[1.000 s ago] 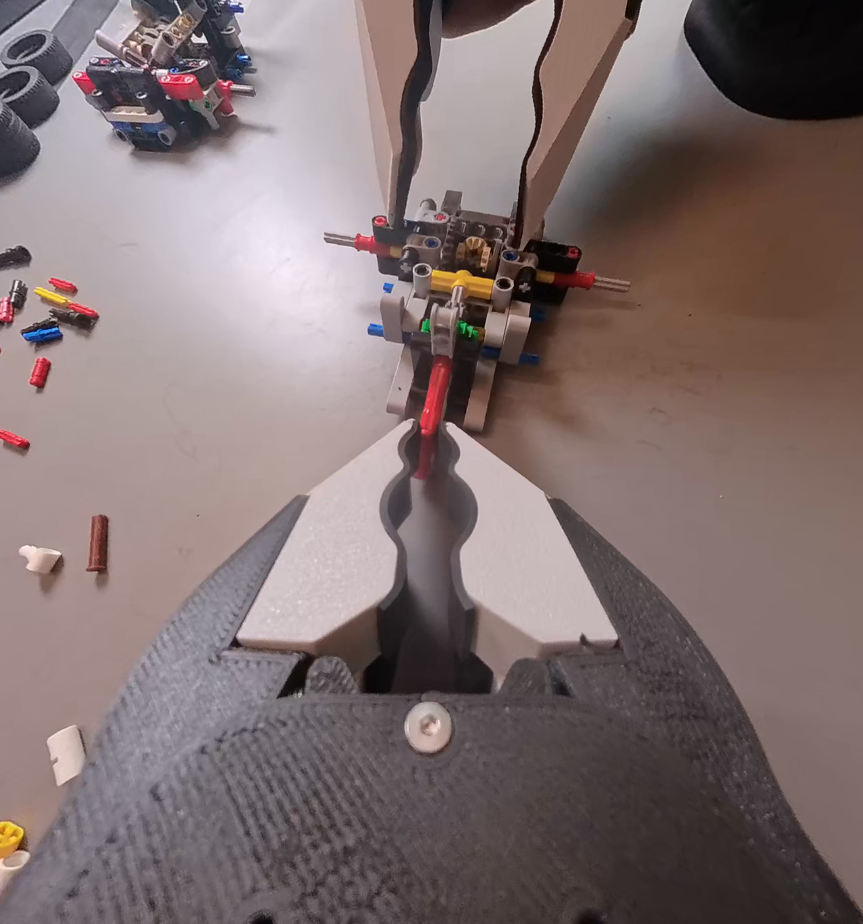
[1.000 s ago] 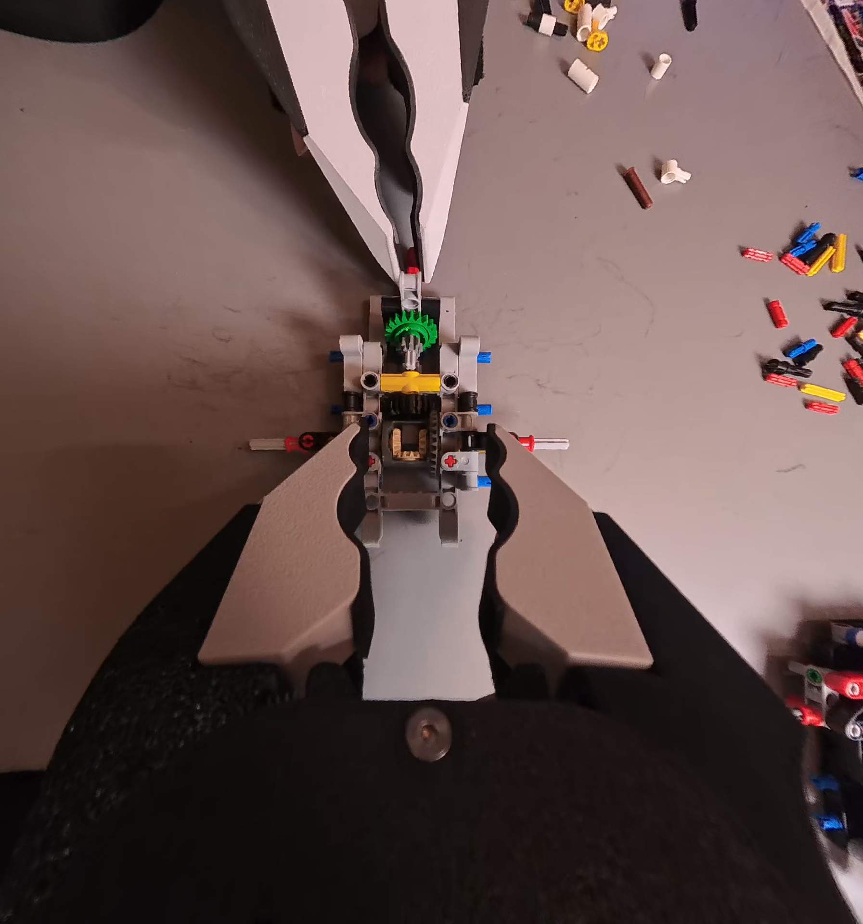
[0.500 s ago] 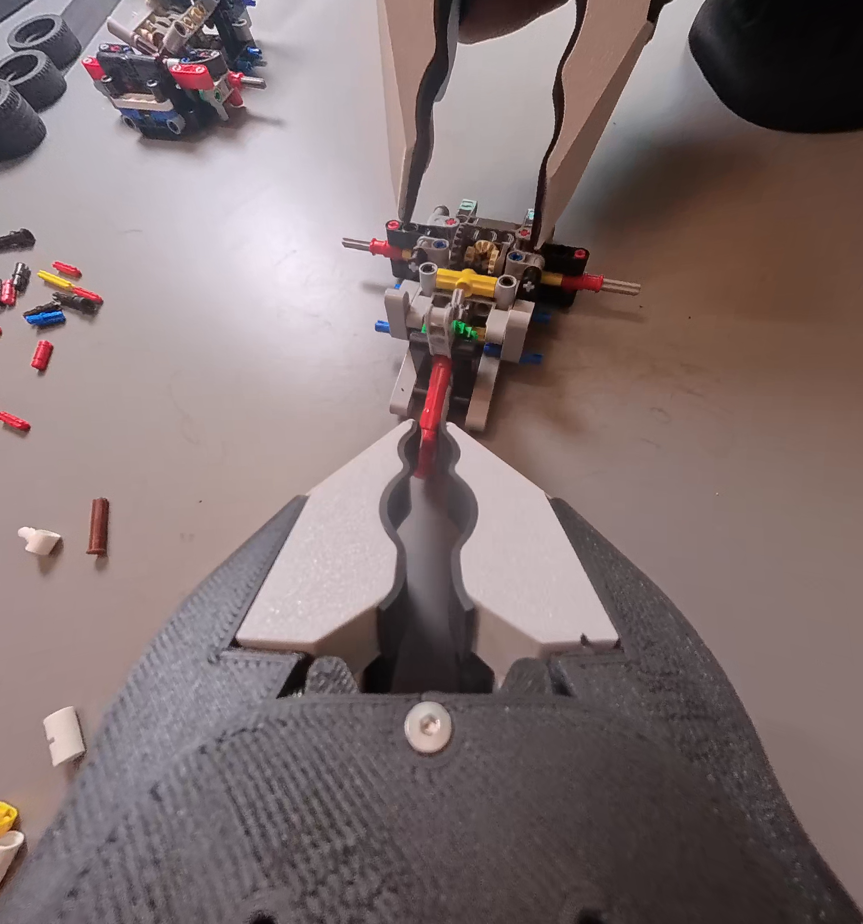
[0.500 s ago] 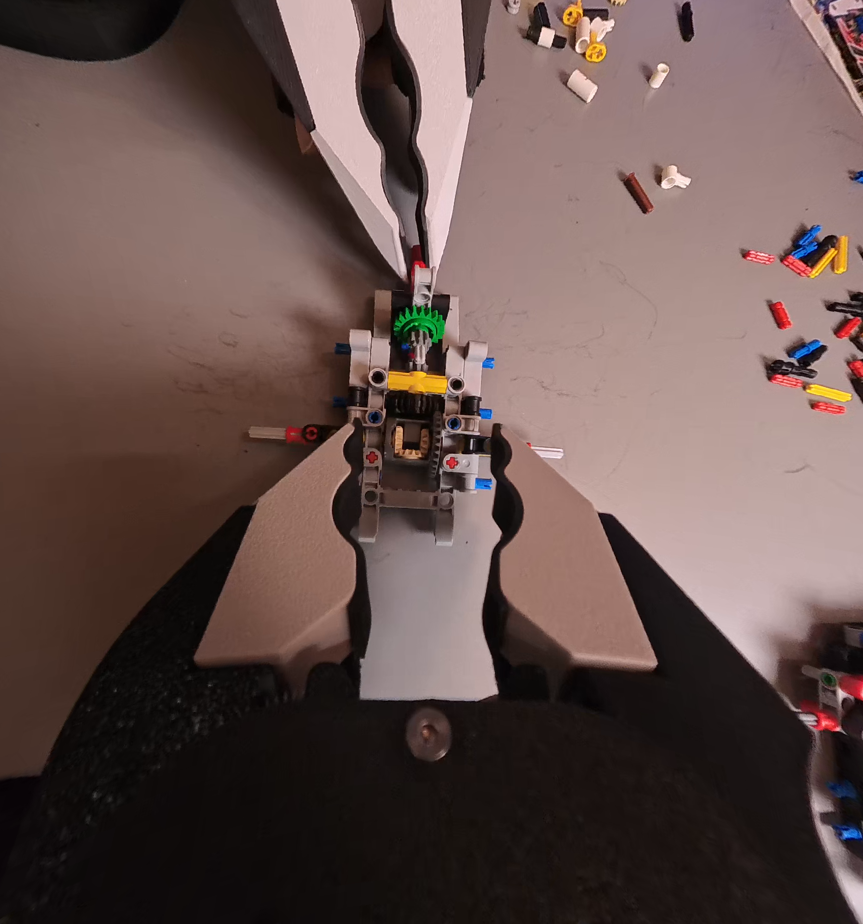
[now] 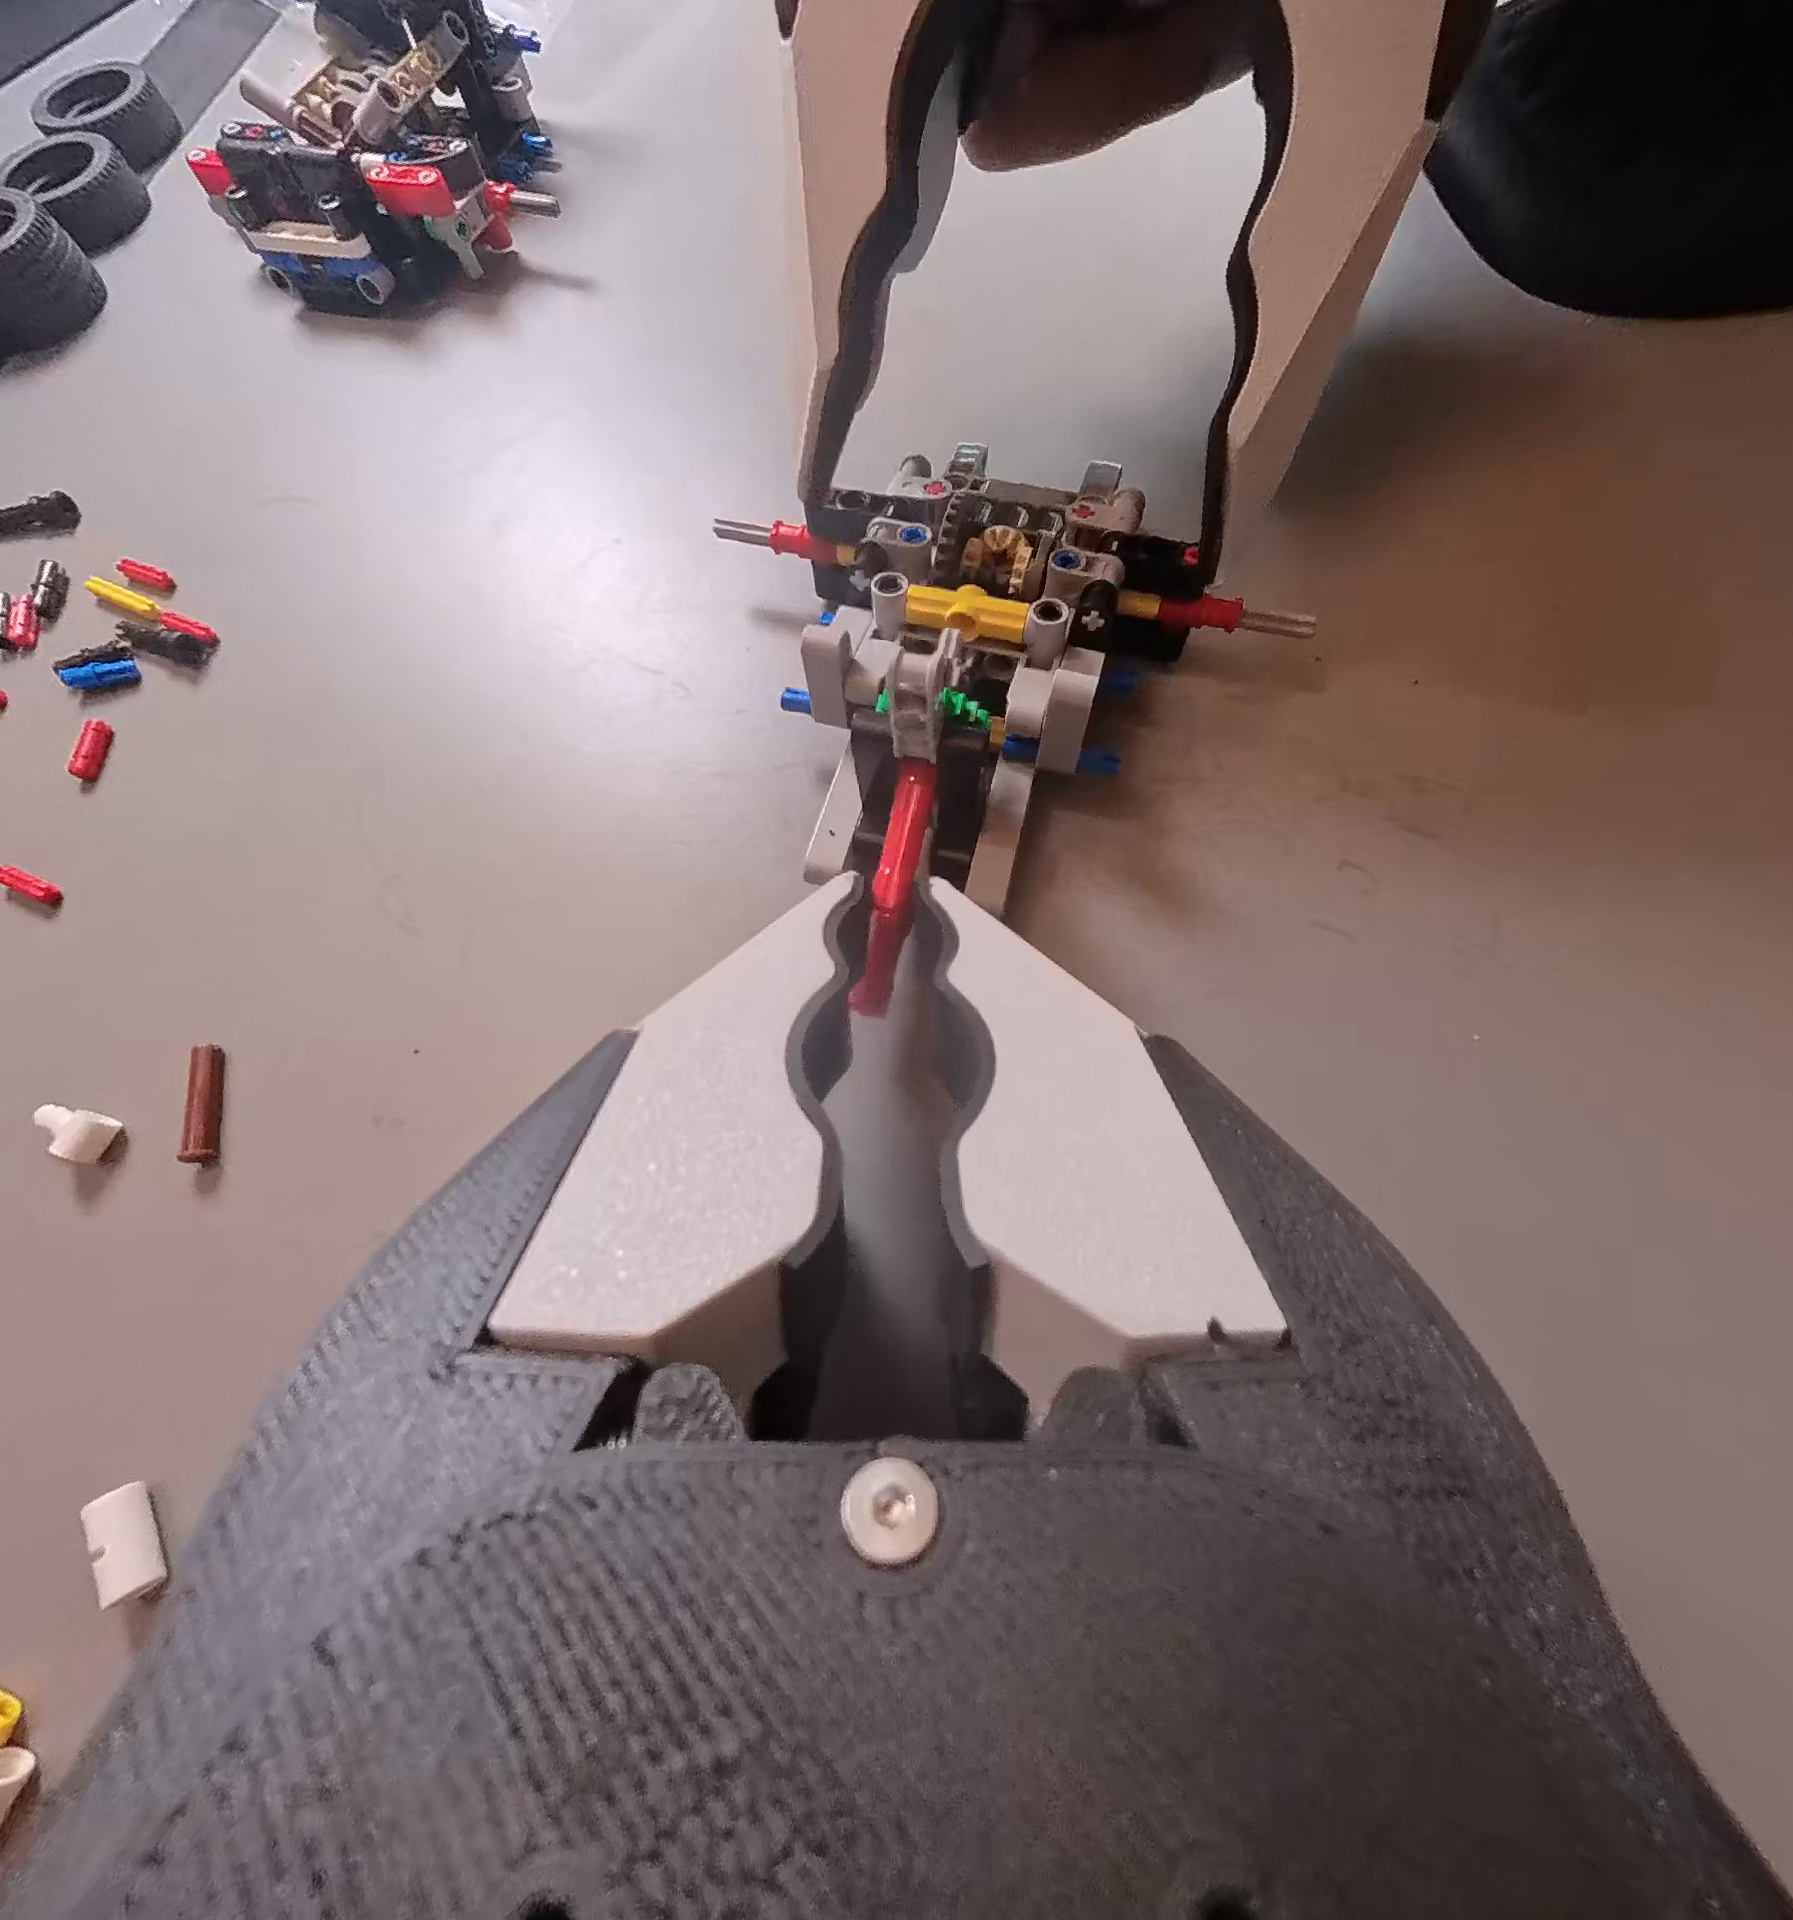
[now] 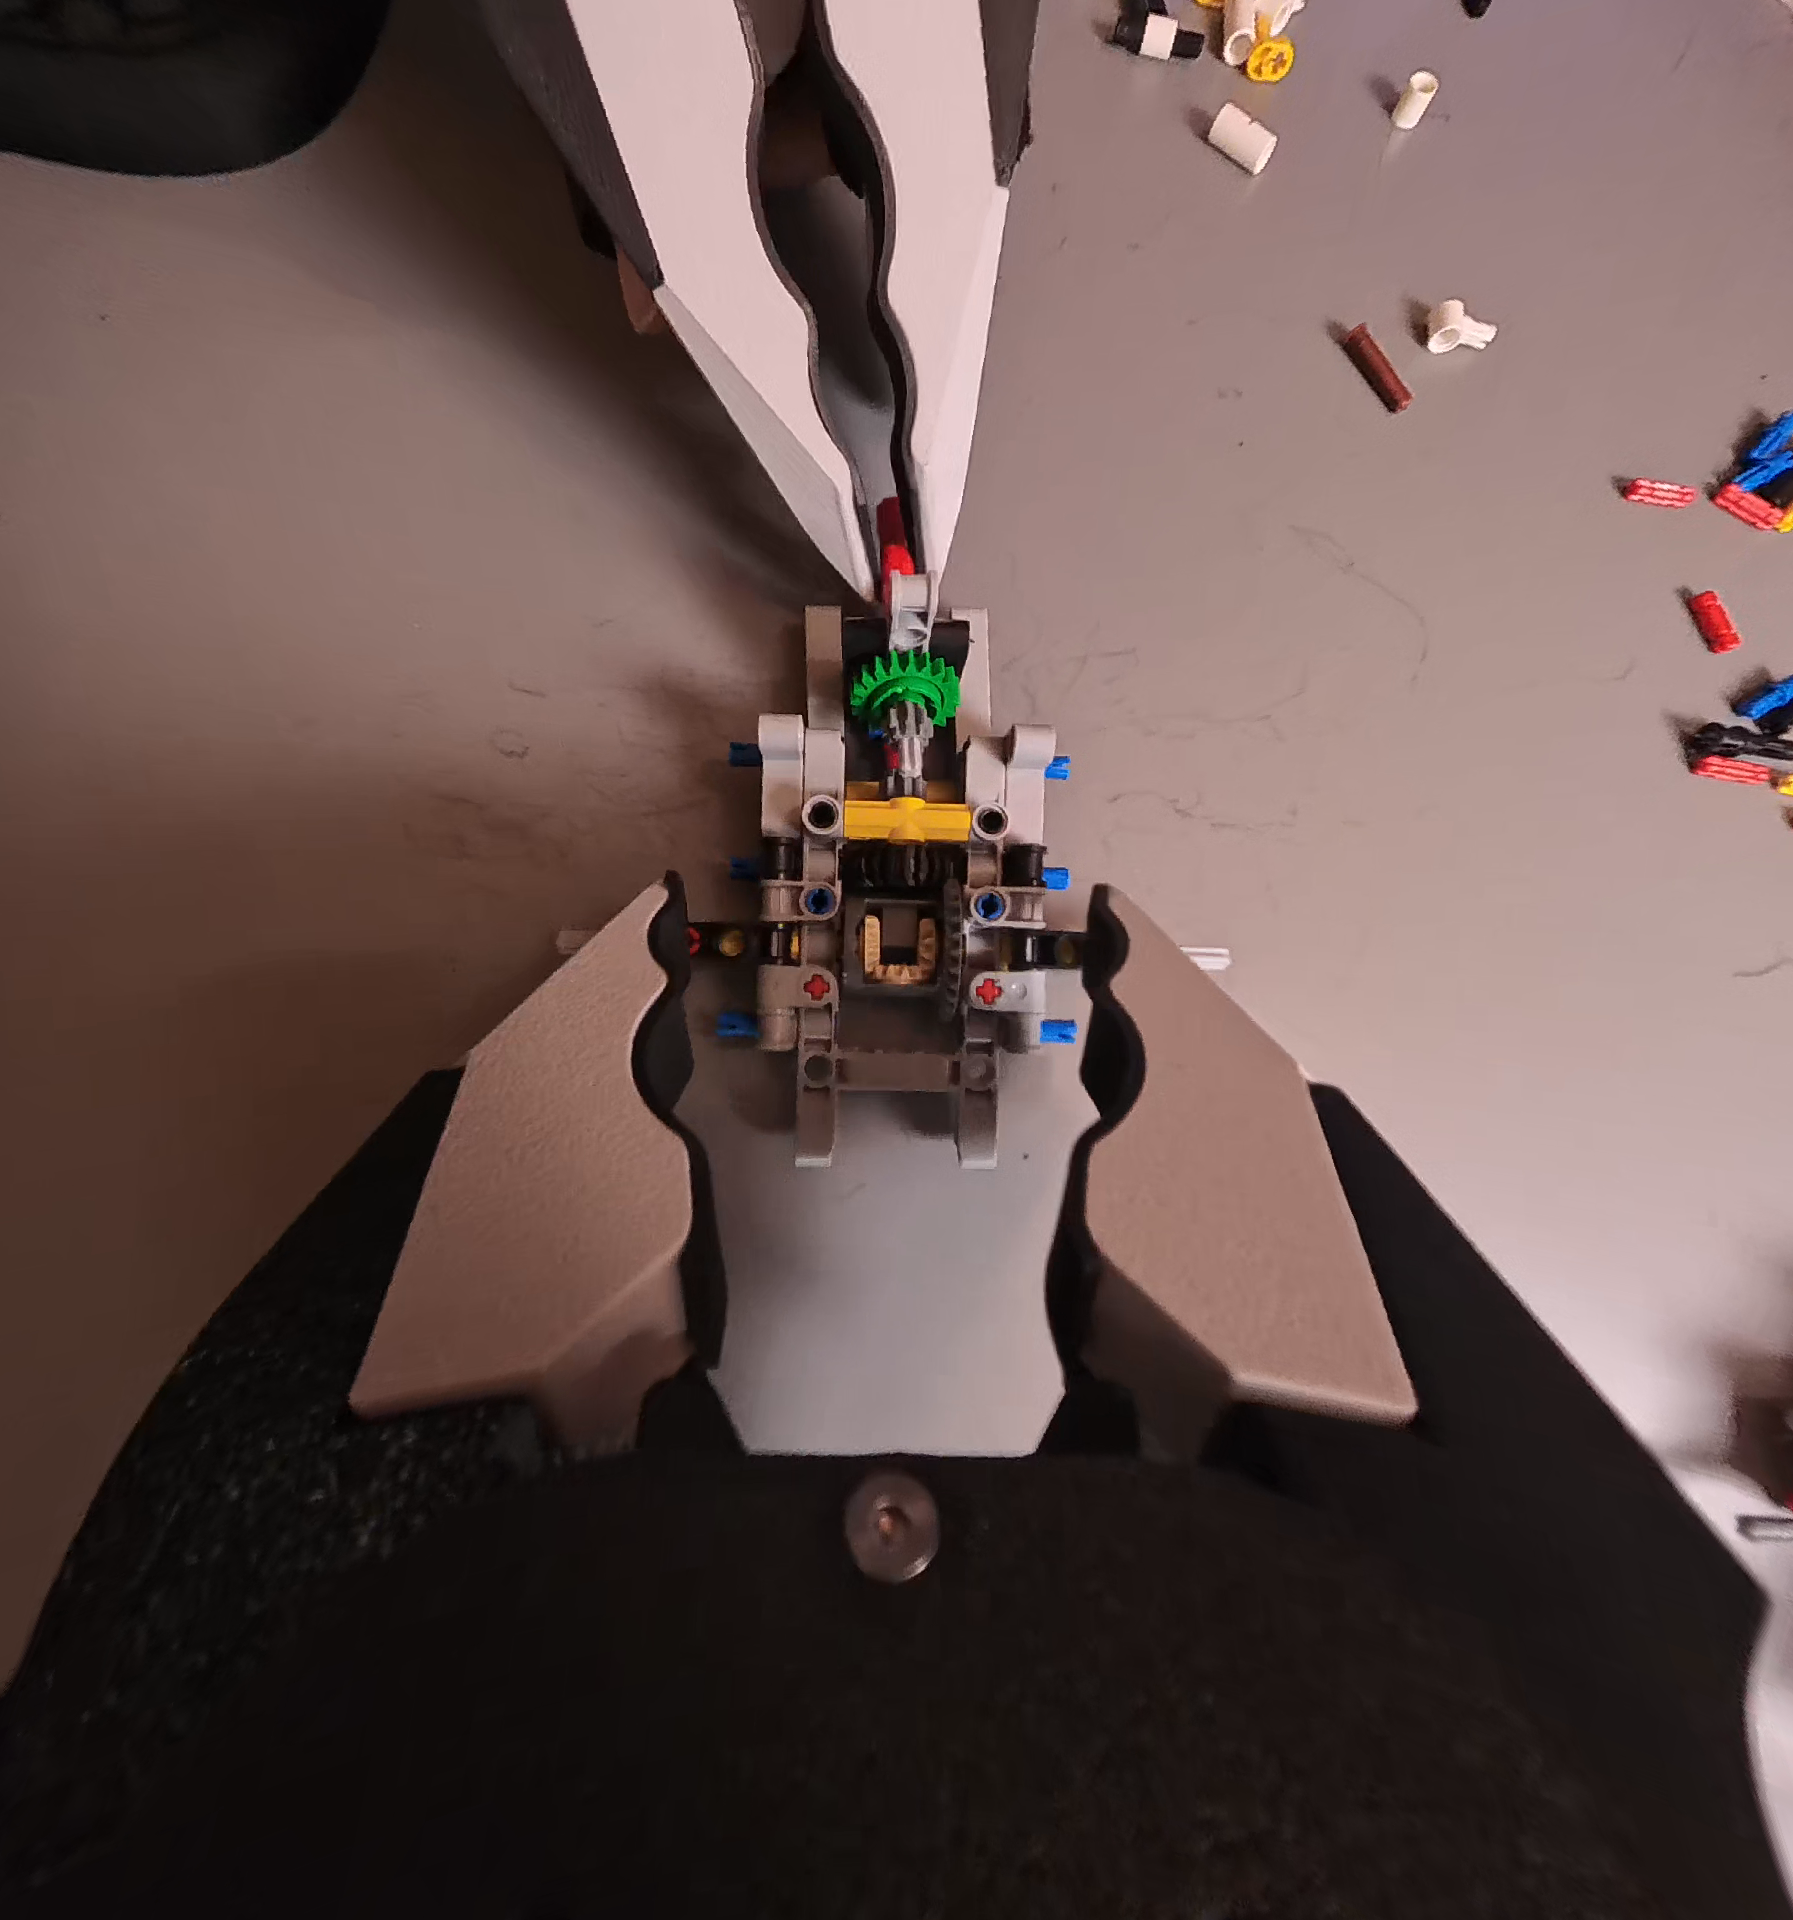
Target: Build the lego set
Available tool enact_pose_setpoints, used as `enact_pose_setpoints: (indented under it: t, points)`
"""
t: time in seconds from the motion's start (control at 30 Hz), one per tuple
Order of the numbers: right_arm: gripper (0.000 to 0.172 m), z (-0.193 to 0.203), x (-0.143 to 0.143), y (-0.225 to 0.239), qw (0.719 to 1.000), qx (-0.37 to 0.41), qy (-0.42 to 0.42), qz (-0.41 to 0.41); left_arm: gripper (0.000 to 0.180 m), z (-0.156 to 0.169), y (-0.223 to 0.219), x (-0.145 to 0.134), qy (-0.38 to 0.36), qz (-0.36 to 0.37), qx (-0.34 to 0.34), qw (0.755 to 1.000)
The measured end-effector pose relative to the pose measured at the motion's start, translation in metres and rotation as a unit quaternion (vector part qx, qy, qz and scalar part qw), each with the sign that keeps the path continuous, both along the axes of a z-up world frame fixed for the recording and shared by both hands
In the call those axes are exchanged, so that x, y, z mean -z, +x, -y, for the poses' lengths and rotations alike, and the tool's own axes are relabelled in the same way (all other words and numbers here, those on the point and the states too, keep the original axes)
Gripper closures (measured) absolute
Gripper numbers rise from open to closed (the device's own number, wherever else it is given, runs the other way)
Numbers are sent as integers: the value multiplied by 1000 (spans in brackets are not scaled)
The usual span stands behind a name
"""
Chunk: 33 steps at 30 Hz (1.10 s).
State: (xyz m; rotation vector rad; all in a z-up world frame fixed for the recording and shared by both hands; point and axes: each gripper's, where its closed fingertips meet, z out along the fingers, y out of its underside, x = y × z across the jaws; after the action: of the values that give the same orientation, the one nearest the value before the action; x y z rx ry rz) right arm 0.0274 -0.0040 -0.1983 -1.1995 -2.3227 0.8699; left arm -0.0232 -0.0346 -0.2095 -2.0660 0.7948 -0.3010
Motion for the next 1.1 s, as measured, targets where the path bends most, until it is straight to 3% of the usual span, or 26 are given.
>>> enact_pose_setpoints:
  t: [0.03, 0.2, 0.6, 1.1]
  points:
    - [100, 1, 2, -1, 1000, -2, -1, 2, 174, 0, 1, 0, 1, -3, 1, 1000]
    - [115, 1, 11, -3, 1000, -4, 15, 10, 175, -1, 6, -1, 8, -6, 10, 1000]
    - [115, 3, 11, -4, 999, -14, 32, 12, 175, -1, 8, 0, 6, -10, 13, 1000]
    - [115, 11, 9, -3, 998, -29, 51, -5, 175, 14, 14, -1, -132, 107, -5, 985]
